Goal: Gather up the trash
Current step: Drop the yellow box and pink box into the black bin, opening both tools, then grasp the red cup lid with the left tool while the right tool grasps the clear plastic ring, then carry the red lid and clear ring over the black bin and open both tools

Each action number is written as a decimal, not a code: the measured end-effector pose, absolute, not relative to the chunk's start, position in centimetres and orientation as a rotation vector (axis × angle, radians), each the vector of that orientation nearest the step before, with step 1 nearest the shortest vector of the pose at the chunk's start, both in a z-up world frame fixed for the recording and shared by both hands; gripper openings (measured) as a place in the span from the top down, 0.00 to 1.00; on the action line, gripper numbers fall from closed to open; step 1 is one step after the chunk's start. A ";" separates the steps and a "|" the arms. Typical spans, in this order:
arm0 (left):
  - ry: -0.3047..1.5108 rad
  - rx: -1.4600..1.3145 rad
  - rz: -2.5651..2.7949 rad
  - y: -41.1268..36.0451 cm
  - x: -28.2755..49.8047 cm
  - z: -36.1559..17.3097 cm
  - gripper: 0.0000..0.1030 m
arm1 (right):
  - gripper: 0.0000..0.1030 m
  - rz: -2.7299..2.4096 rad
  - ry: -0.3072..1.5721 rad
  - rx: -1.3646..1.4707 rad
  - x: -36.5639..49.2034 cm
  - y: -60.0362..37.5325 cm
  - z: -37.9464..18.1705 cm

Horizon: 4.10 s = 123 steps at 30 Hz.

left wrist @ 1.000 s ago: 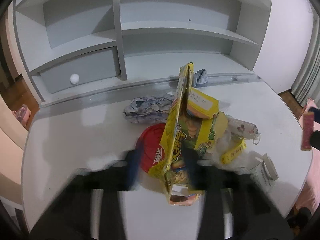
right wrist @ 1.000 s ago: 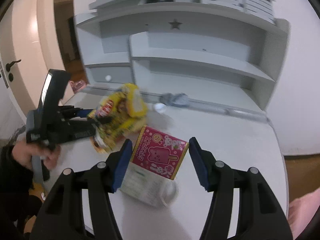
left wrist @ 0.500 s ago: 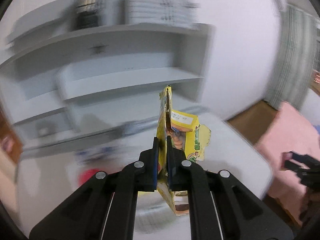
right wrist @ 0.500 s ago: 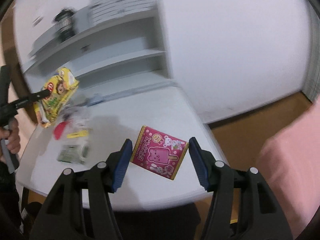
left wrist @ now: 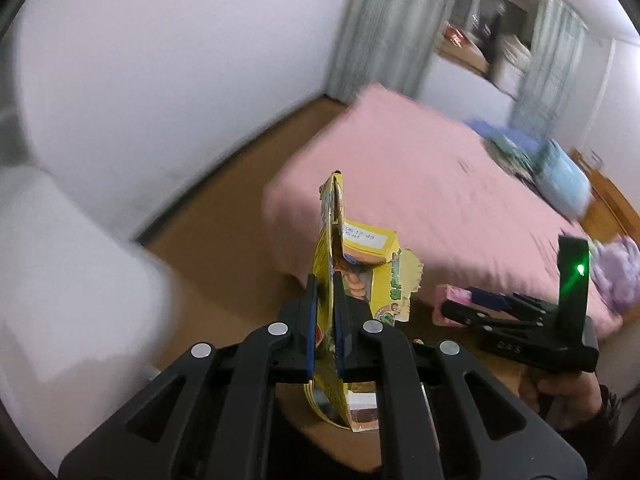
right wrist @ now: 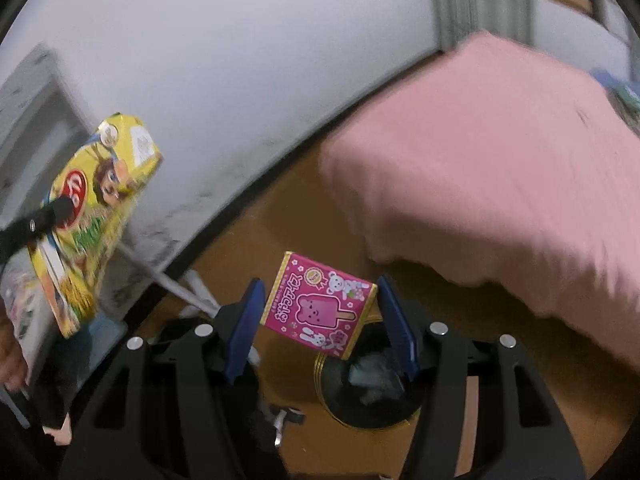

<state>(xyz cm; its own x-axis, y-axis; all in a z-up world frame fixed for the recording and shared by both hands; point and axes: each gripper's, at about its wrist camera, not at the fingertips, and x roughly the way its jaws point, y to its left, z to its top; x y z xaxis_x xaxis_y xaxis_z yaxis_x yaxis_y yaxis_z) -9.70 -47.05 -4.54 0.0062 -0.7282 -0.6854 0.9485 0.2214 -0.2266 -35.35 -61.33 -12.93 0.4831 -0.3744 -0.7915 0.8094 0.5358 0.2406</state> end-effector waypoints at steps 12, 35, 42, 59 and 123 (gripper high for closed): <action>1.083 0.668 -1.371 -58.1 -16.0 -27.0 0.94 | 0.44 -0.823 0.911 0.898 -39.7 -64.4 -26.4; 1.209 0.657 -1.345 -57.9 -15.5 -30.2 0.53 | 0.43 -0.757 0.974 0.958 -37.7 -64.9 -29.9; 1.159 0.585 -1.352 -56.7 -14.8 -28.1 0.35 | 0.32 -0.776 0.957 0.910 -37.5 -64.8 -27.7; 0.676 0.385 -1.059 -32.9 -3.2 -2.4 0.07 | 0.15 -0.345 0.728 0.315 -18.2 -51.6 -5.0; 0.663 0.257 -0.749 -20.0 10.7 2.3 0.26 | 0.64 -0.351 0.763 0.443 -15.1 -52.4 -5.9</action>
